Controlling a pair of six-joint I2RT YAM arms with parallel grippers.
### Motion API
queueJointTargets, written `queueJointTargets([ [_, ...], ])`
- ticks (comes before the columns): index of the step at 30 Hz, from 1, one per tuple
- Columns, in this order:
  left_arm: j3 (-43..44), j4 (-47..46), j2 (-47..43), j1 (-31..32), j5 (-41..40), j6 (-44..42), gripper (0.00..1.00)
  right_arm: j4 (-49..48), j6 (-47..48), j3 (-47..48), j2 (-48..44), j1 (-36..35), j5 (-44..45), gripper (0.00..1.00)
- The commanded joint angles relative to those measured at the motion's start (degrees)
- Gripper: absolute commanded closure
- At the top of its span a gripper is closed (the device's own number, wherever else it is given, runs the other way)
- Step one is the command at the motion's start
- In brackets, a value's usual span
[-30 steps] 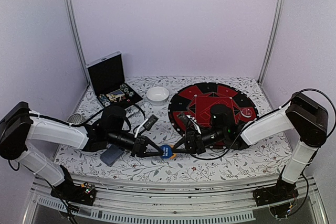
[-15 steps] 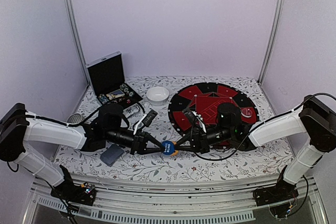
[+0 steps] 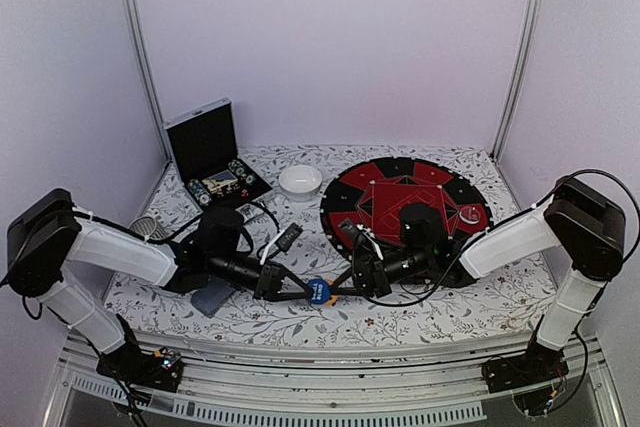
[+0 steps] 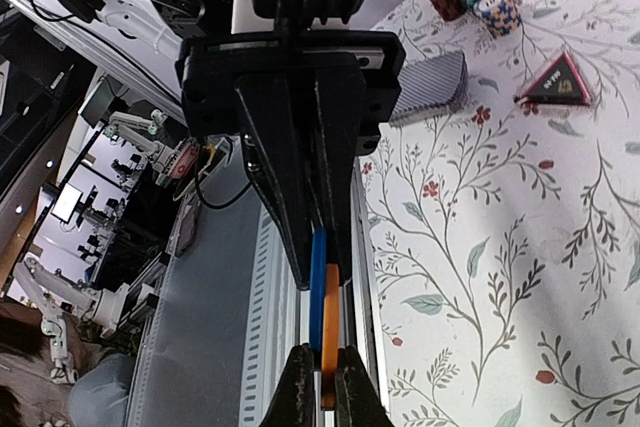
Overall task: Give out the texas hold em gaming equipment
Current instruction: Pick up the big blind button.
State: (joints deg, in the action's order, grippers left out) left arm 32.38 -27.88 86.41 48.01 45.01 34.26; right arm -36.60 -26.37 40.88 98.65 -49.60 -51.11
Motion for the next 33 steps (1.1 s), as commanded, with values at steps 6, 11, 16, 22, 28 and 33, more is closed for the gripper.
queueJointTargets([
  [6, -5.2, -13.8, 4.4, -0.8, 3.7, 8.4, 1.00, -4.3, -5.9, -3.3, 3.9, -0.2, -1.8, 0.98],
  [11, -5.1, -17.4, 6.6, -0.8, 5.9, 9.7, 0.97, -5.6, -6.9, -2.7, 4.9, -0.3, -2.6, 0.98],
  [16, -5.7, -17.5, 5.5, -0.8, 5.6, 9.3, 0.91, -5.6, -6.7, -2.5, 5.1, -0.2, -3.0, 0.98],
  [22, -5.1, -17.8, 6.5, -0.8, 6.3, 9.5, 0.86, -5.6, -7.2, -1.2, 5.6, -0.3, -4.0, 0.98],
  [28, -5.3, -18.3, 6.3, -0.7, 6.3, 9.6, 0.84, -5.5, -7.3, -1.2, 5.6, -0.3, -4.3, 0.98],
  [33, -5.3, -18.4, 6.5, -0.8, 6.5, 9.8, 0.90, -5.3, -7.5, -1.0, 5.2, -0.3, -4.3, 0.98],
])
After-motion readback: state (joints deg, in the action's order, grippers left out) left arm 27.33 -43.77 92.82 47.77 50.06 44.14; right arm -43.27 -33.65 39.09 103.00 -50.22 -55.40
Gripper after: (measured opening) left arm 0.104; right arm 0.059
